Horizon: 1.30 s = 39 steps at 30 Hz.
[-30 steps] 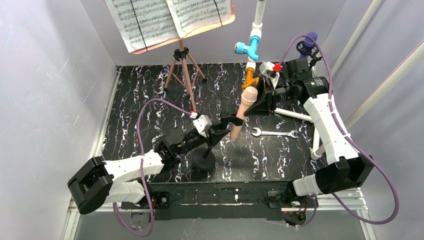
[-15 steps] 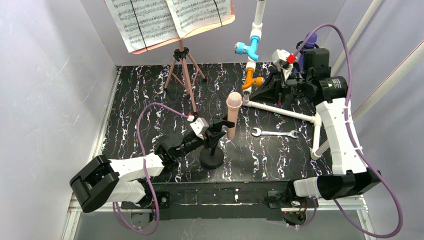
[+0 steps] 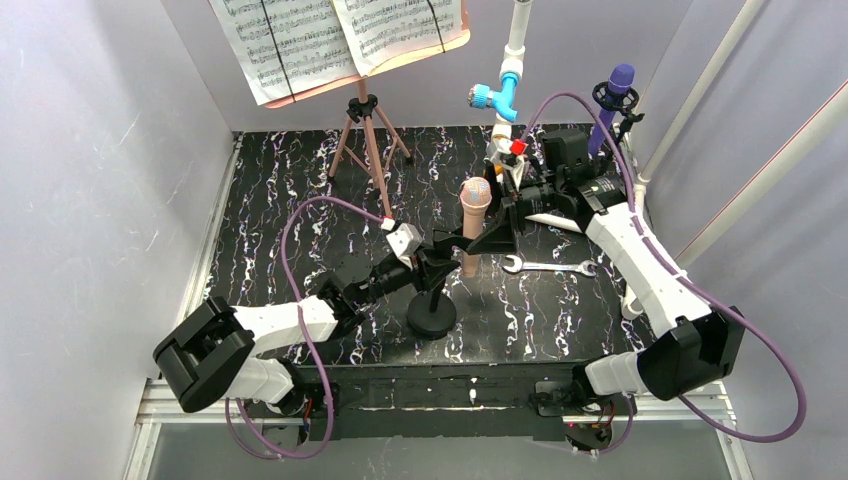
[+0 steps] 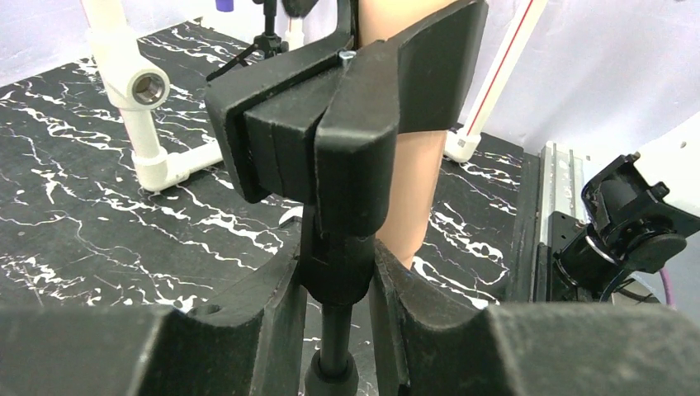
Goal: Pack up the instrument practice props
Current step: Remove the microphone from the microphone stand.
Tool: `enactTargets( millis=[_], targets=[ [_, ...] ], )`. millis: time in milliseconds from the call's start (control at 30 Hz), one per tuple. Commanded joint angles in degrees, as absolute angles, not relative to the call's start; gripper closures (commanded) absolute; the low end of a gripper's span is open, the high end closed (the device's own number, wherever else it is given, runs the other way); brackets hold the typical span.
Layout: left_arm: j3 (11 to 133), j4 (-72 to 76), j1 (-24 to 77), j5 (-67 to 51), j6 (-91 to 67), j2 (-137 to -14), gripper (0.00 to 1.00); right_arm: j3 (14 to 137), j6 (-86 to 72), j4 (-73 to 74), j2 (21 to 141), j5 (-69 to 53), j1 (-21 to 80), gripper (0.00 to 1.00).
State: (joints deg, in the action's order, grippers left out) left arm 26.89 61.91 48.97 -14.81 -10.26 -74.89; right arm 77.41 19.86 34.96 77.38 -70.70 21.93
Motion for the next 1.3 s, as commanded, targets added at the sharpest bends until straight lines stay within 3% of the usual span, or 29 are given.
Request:
enactTargets(
  millis=[0, 167, 233, 333, 433, 667, 933, 1267],
  targets=[
    [31.50, 64.99, 50.13, -15.41, -12.91, -75.24, 1.00, 80.89, 20.78, 33.25, 80.52, -75.47, 24.39, 0.08],
    [31.99, 65.05, 50.68, -13.41, -14.38, -75.34, 1.00, 82.79, 23.44, 35.52, 80.98, -78.57, 24.61, 0.29],
    [31.81, 65.07, 50.79, -12.77, -14.87, -75.20, 1.00, 83.28, 23.99, 35.95, 80.80, -79.91, 24.61, 0.46],
    [31.14, 65.21, 50.80, -12.11, -15.27, -74.76, 1.00, 84.11, 24.10, 36.29, 80.53, -80.30, 23.87, 0.79],
    [29.54, 65.30, 50.74, -10.84, -14.96, -74.00, 1.00, 85.48, 23.71, 36.64, 80.38, -80.75, 22.70, 0.99],
    [24.55, 65.36, 50.36, -5.97, -13.70, -72.31, 1.00, 93.98, 25.84, 43.39, 79.77, -78.55, 18.08, 0.99],
    [22.64, 65.92, 49.44, -2.82, -15.46, -71.30, 1.00, 94.42, 21.92, 41.72, 76.49, -56.60, 17.81, 0.99],
    [26.07, 68.36, 49.40, -7.11, -12.76, -75.61, 1.00, 94.90, 26.20, 45.36, 76.64, -66.50, 17.62, 0.99]
  ],
)
